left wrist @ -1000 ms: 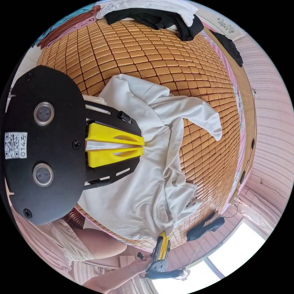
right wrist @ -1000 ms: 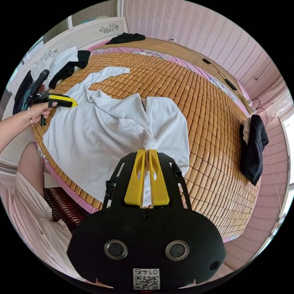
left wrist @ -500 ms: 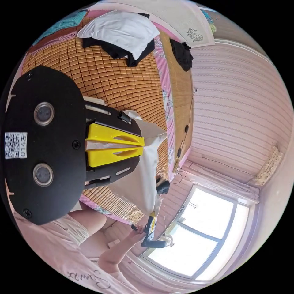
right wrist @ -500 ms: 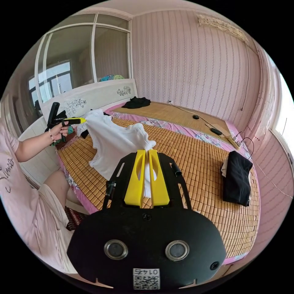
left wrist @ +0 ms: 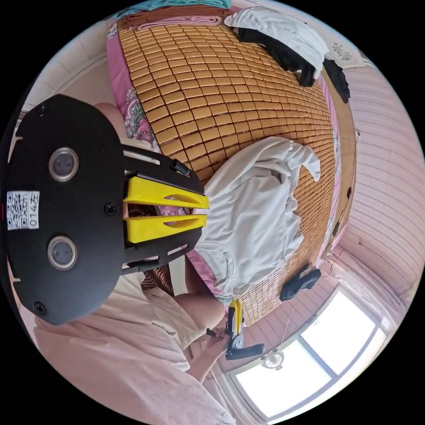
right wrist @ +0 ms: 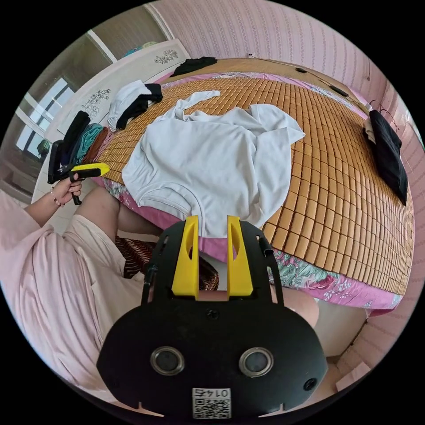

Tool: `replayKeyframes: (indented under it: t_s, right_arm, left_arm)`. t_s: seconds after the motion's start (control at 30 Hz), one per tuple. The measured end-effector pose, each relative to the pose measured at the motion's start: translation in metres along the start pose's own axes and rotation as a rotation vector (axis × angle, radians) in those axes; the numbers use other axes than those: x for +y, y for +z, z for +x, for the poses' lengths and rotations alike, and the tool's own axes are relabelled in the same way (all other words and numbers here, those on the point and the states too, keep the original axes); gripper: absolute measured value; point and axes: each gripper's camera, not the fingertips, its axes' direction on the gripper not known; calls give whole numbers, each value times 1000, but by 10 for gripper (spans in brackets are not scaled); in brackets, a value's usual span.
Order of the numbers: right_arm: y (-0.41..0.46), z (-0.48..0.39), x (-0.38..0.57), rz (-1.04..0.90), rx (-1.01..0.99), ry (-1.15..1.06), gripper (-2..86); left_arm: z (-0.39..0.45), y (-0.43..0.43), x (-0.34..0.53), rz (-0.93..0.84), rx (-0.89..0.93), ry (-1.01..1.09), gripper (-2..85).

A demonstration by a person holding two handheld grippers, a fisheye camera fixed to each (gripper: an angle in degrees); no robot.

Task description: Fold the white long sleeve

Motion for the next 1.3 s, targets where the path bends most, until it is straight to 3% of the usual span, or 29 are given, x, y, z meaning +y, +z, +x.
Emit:
replayKeyframes:
  t_s: [0.2,0.27,0.37,0.47,0.63,0.77,0.97,1.07,1.13,1.3]
  right_arm:
    - [42,-21,-13,-118,285,-78,95]
    - [46,-24,-14,-152,276,-115,66]
    - [36,-17,-13,-142,265,-128,18]
    - [-11,6,-20,13,229,-94,4]
    - [-130,26,-104,464,15,-122,3]
    - [-222,-70,-197,681,-125,-487,3]
    - [-342,-180,-207,859,-351,-941,2]
    - [-376,-179,-204,862,-431,-1016,2]
    - [-377,-175,-212,803,-374,-1007,2]
    - [-260,-124,-261,477,-109,-713,8]
  left_arm:
    - [79,85,-30,-272,-82,404,76]
    - [80,96,-31,-279,-150,413,50]
    - [72,98,-36,-347,-78,372,9]
    - [70,81,-34,-356,-49,390,-7]
    - [77,-18,-45,-25,140,386,-10]
    - [69,-128,-59,337,261,328,-10]
    - [111,-264,-44,707,273,554,-10]
    - [143,-284,-63,826,258,656,-10]
    - [155,-280,-82,860,226,650,-10]
    - [112,-210,-112,779,324,384,-7]
